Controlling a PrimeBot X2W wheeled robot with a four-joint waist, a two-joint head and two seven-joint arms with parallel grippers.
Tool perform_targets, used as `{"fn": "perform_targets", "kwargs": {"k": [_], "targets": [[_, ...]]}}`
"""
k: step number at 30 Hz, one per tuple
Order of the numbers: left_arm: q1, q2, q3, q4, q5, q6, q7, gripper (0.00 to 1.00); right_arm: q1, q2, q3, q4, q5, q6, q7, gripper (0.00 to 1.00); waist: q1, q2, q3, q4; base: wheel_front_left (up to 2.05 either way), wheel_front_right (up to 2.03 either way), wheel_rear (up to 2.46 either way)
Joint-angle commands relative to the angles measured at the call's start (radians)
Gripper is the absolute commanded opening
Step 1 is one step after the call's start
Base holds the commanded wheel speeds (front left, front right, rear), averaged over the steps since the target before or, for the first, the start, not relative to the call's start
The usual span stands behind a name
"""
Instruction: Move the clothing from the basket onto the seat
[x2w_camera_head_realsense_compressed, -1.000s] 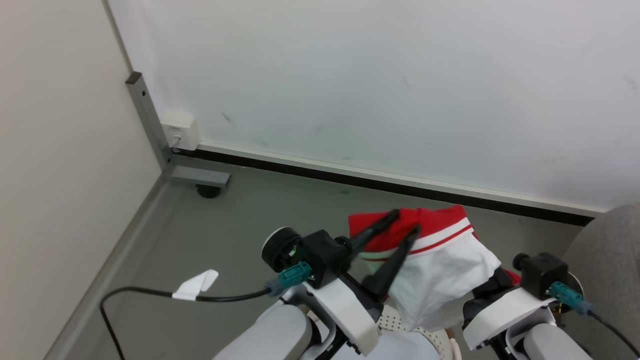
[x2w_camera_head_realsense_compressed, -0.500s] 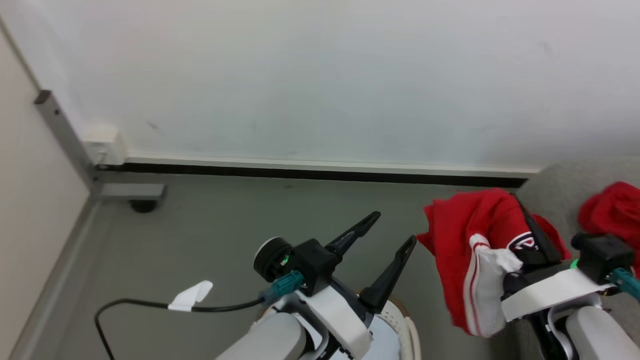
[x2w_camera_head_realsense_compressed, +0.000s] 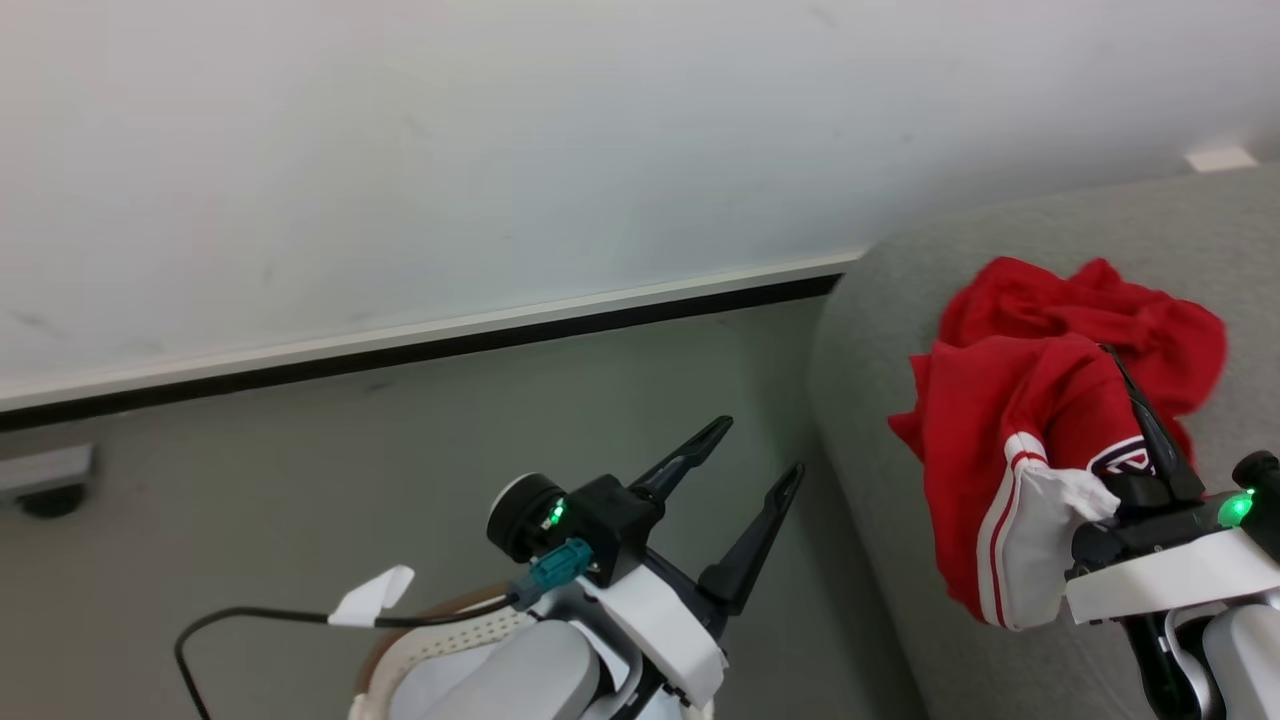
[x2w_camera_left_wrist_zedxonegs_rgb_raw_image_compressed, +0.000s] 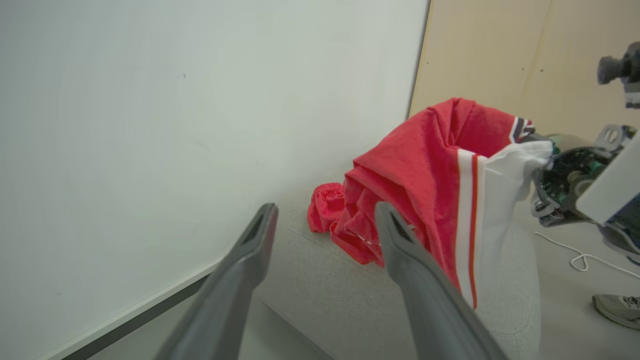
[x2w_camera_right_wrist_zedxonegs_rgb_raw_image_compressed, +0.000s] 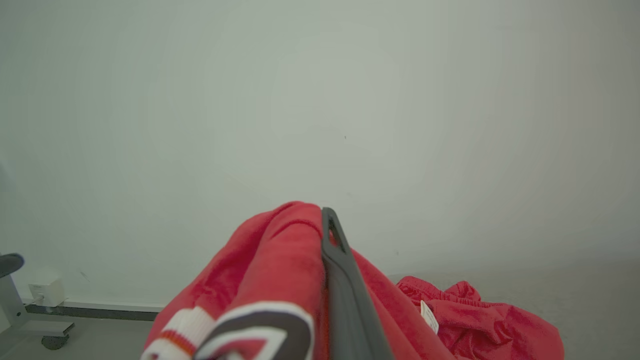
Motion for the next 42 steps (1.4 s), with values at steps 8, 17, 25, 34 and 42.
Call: {"fn": "perform_targets", "kwargs": {"k": [8,17,25,34,42], "targets": [[0.034,-0.013,0.039,0.016,0.039,-0.011,-0.006,1.0,0.063,0.003,-0.029,-0.049,-0.011,-0.002,0.0,0.0,-0.0001,-0.0001,0.015,-0.158,0.0,0.0,0.0],[0.058,-0.032,0.067,0.028,0.091,-0.038,-0.007,1.0,0.093,0.008,-0.039,-0.077,-0.01,-0.002,0.0,0.0,-0.0001,-0.0001,0.028,-0.19,0.0,0.0,0.0],[0.057,-0.046,0.078,0.034,0.113,-0.063,-0.007,1.0,0.054,-0.021,-0.06,-0.071,0.004,-0.002,0.0,0.0,-0.0001,-0.0001,0.055,-0.168,0.0,0.0,0.0],[0.028,-0.043,0.092,0.042,0.141,-0.075,-0.007,1.0,-0.108,-0.146,-0.09,0.009,0.072,-0.002,0.001,0.0,-0.0001,-0.0001,0.14,-0.112,0.0,0.0,0.0],[-0.016,-0.021,0.1,0.048,0.161,-0.082,-0.006,1.0,-0.328,-0.314,-0.192,0.145,0.129,-0.002,0.002,0.0,-0.0001,-0.0001,0.28,-0.041,0.0,0.0,0.0]]}}
